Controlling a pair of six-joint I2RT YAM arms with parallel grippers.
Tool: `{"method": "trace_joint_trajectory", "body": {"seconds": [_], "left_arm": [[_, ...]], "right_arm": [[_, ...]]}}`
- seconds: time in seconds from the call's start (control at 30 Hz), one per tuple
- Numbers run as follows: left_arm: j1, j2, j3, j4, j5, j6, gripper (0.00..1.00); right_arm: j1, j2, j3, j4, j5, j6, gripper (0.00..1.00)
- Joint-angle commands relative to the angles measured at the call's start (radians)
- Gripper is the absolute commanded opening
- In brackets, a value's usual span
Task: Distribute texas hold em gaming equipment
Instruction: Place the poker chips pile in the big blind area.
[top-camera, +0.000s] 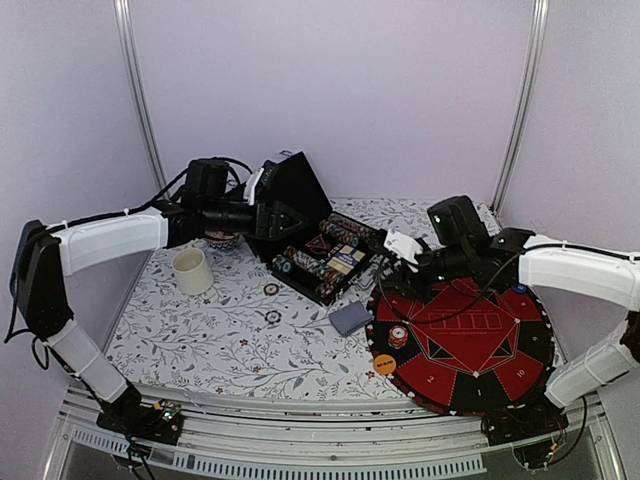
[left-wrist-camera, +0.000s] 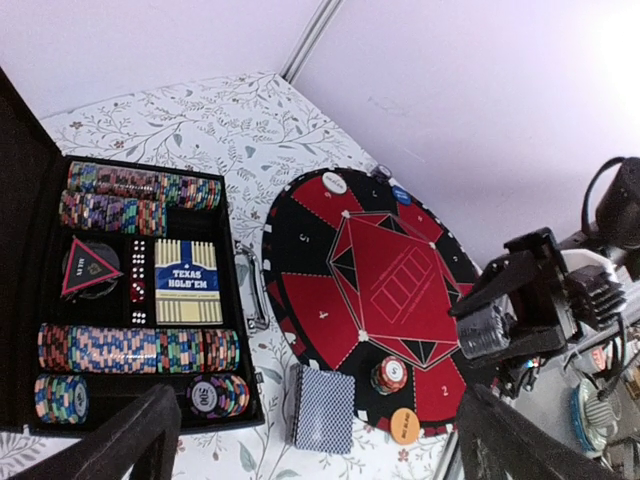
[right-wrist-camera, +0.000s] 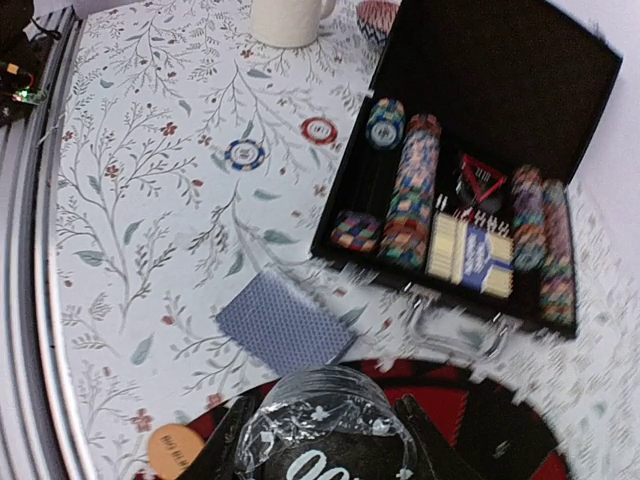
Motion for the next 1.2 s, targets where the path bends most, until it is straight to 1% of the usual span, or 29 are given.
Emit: {"method": "trace_joint_trajectory", "body": {"seconds": [0.0, 0.03, 0.13, 0.2, 0.37, 0.47, 0.57, 0.93, 1.07, 1.17], "left_arm": [[0.016, 0.019, 0.003, -0.035, -0.039, 0.040, 0.98], [0.016, 0.024, 0.004, -0.032, -0.038, 0.040, 0.98], [0.018, 0.038, 0.015, -0.031, -0.032, 0.038, 0.98], [0.018, 0.042, 0.023, -0.036, -0.028, 0.042, 0.98], [0.019, 0.045, 0.029, -0.051, -0.037, 0.052, 0.98], [0.019, 0.047, 0.027, -0.051, -0.040, 0.047, 0.98], [0.018, 0.042, 0.028, -0.055, -0.043, 0.046, 0.98], [0.019, 0.038, 0.031, -0.068, -0.068, 0.054, 0.98], [0.018, 0.038, 0.031, -0.066, -0.068, 0.059, 0.98], [0.019, 0.038, 0.033, -0.065, -0.068, 0.059, 0.98]], "right_arm": [[0.009, -0.096, -0.191, -0.071, 0.020, 0.378, 0.02], [0.019, -0.107, -0.231, -0.058, 0.052, 0.477, 0.01], [0.089, -0.106, -0.291, -0.069, 0.120, 0.652, 0.01], [0.118, -0.122, -0.327, -0.062, 0.150, 0.707, 0.02], [0.120, -0.140, -0.413, -0.027, 0.181, 0.838, 0.02], [0.121, -0.114, -0.427, -0.001, 0.229, 0.853, 0.02], [0.120, -0.085, -0.430, 0.011, 0.239, 0.852, 0.02], [0.120, -0.039, -0.447, 0.010, 0.230, 0.893, 0.02], [0.121, -0.016, -0.455, 0.065, 0.222, 0.911, 0.04], [0.120, 0.034, -0.445, 0.082, 0.229, 0.916, 0.05]]}}
